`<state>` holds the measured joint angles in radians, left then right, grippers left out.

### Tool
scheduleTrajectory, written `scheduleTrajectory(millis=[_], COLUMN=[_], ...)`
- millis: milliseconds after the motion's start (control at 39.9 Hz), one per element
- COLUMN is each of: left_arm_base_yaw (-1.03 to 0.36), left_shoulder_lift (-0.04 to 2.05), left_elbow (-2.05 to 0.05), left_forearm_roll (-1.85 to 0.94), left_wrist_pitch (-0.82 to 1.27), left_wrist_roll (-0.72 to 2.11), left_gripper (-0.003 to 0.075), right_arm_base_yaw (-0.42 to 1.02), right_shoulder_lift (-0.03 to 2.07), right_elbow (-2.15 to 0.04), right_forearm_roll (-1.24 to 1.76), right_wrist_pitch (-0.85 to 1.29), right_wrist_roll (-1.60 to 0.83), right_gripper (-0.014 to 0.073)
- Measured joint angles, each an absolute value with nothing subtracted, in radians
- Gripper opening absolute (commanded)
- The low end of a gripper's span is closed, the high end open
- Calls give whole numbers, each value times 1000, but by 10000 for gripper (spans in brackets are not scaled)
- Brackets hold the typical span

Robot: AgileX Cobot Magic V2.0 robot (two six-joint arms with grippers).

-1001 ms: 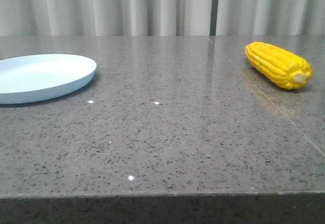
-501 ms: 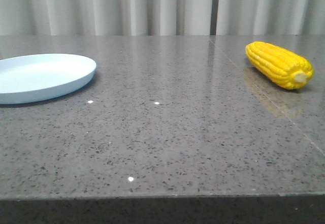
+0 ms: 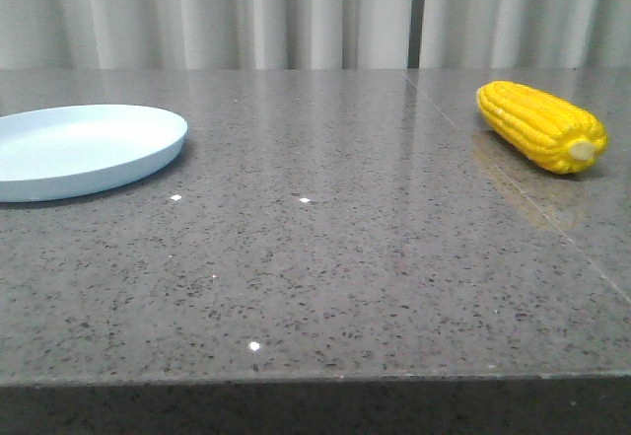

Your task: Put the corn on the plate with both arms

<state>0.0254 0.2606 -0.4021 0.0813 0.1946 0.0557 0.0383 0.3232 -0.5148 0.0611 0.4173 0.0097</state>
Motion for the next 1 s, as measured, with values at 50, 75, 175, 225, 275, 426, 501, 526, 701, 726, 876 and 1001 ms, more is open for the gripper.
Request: scheduleTrajectory(millis=[50,75,175,225,275,426,501,526,701,726,876,1001], left_arm_base_yaw=[25,25,25,25,25,25,25,25,25,25,25,23], left_shoulder_lift=[261,261,261,261,261,261,261,261,291,310,475,641], left_elbow=[-402,-402,-402,-402,-402,-402,-402,-402,-409,-414,-508,-616], left_forearm_roll=[81,81,81,76,71,61,57,57,35,31,26,25], left_wrist_pitch=[195,195,195,195,195,195,195,192,187,187,262,352], left_wrist_roll=[56,56,56,56,56,56,56,56,56,56,56,56], left_gripper=[59,93,345,491,586,648,636,634,619,619,619,619], right_arm_base_yaw=[38,38,38,38,38,38,38,38,38,38,38,38], right_shoulder_lift=[323,323,323,323,323,323,323,323,323,323,323,323], right_elbow=[-515,-515,-515,-515,-515,-515,-515,-515,-515,-515,-515,-515], right_forearm_roll=[61,61,61,61,61,63,63,63,63,63,63,63], right_wrist_pitch=[417,417,417,417,417,417,417,417,417,417,417,417], right_wrist_roll=[10,10,10,10,10,10,10,10,10,10,10,10], right_gripper=[194,244,491,577,619,635,635,635,635,635,635,635])
